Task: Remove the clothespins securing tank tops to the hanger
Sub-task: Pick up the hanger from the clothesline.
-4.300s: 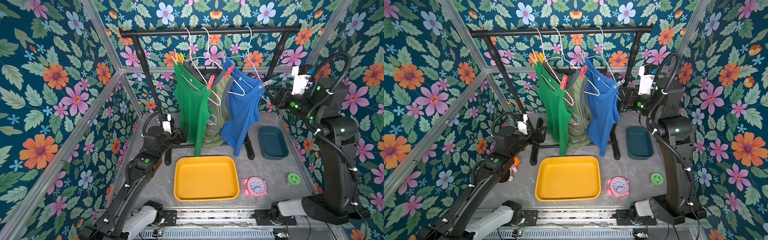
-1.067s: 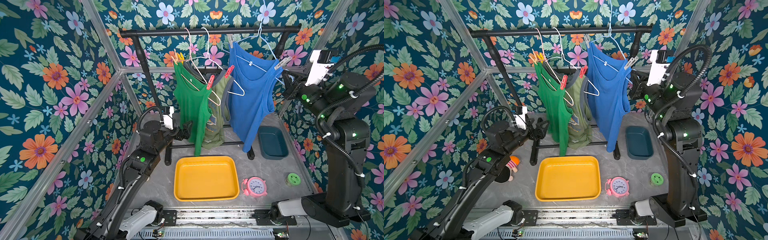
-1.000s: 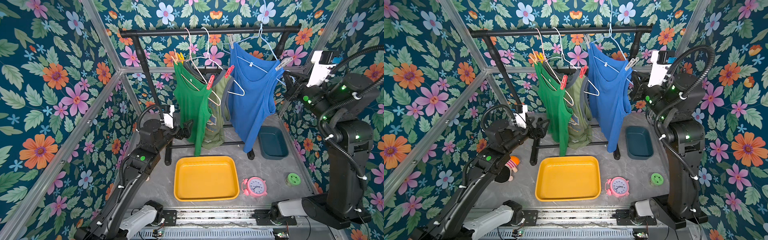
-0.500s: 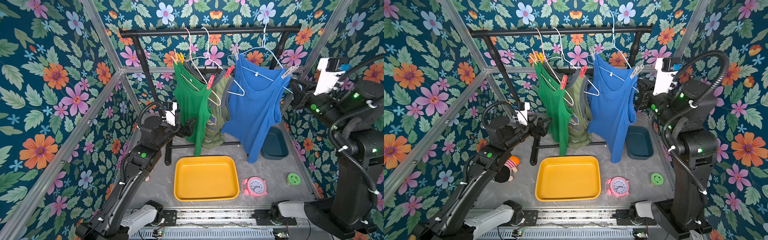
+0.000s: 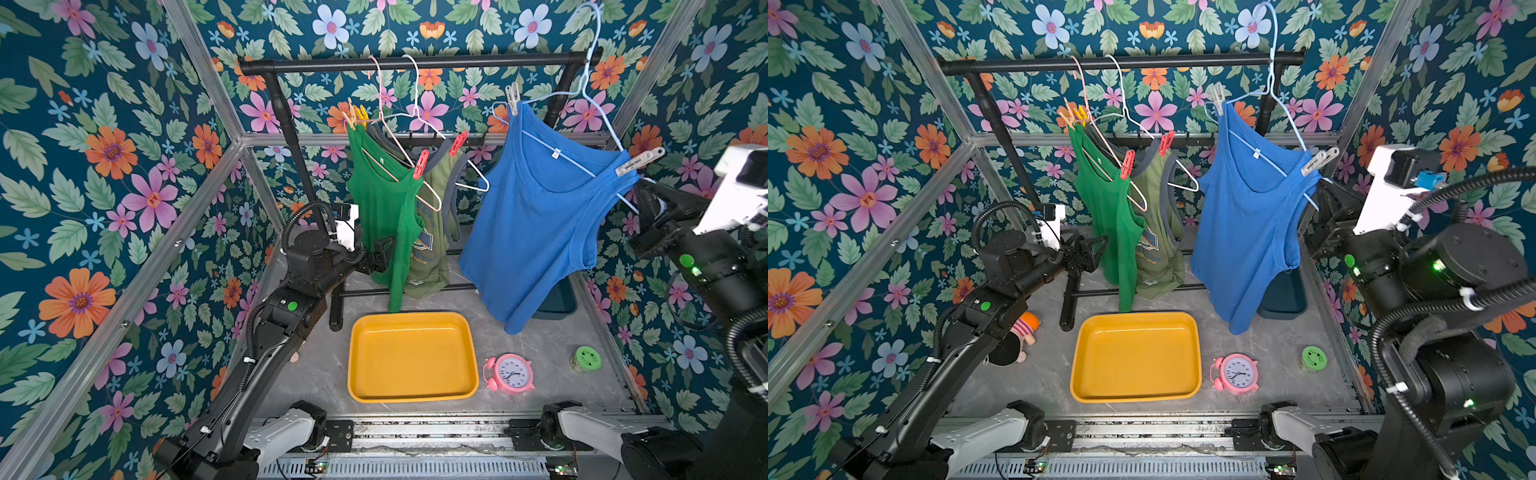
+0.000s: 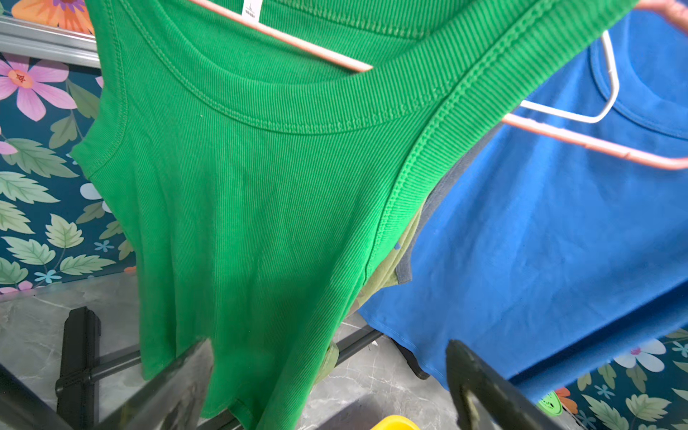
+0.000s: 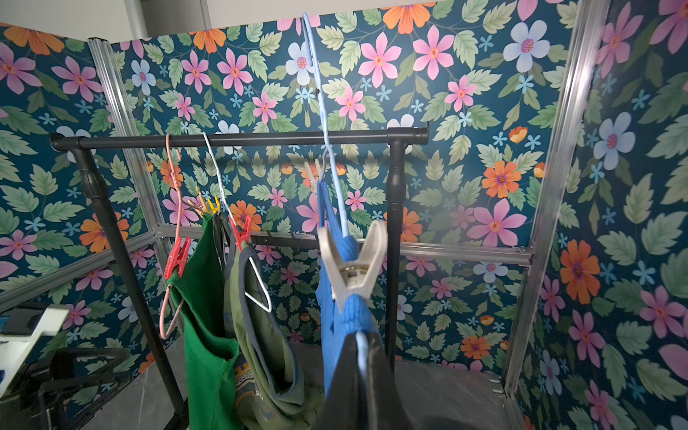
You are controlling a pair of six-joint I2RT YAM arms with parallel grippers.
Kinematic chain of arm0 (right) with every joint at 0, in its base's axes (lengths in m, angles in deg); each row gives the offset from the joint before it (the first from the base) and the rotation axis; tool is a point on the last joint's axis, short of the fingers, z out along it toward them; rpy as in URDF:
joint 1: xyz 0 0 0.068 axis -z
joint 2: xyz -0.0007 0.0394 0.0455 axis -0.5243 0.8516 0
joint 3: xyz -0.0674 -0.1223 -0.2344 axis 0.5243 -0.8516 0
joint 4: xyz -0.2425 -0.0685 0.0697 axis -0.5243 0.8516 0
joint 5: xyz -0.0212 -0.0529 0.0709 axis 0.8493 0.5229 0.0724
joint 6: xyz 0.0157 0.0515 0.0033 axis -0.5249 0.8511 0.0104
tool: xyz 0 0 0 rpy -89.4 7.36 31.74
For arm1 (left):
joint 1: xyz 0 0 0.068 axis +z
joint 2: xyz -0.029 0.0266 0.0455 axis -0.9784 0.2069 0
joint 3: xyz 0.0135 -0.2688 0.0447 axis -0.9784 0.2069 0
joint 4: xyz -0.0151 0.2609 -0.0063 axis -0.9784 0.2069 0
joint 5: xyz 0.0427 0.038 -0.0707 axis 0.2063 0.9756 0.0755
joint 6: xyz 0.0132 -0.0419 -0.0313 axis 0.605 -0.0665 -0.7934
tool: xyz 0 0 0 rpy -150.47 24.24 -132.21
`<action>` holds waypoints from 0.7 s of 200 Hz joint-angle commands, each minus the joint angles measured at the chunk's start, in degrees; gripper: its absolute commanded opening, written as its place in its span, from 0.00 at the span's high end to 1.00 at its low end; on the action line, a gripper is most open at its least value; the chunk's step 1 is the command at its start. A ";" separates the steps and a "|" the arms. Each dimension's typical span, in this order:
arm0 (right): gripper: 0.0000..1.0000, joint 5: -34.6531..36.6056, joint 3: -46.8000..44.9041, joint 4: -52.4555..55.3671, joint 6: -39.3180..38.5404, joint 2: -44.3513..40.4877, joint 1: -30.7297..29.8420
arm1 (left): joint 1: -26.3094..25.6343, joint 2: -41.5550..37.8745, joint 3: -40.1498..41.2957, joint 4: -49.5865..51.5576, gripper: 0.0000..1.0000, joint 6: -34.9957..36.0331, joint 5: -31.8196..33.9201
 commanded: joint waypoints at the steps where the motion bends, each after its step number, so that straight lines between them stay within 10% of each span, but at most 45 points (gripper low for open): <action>1: 1.00 1.17 0.59 0.77 -0.16 -1.80 -0.09 | -0.24 -0.03 -0.50 -2.06 0.00 -0.12 -1.01; 75: 1.00 -2.51 2.69 11.73 3.22 -10.32 -0.08 | -0.46 0.51 -5.80 1.30 0.00 1.28 -0.47; 140: 1.00 -21.62 9.07 15.08 9.61 -10.23 -0.08 | -0.37 -5.99 -8.56 4.31 0.00 0.56 12.95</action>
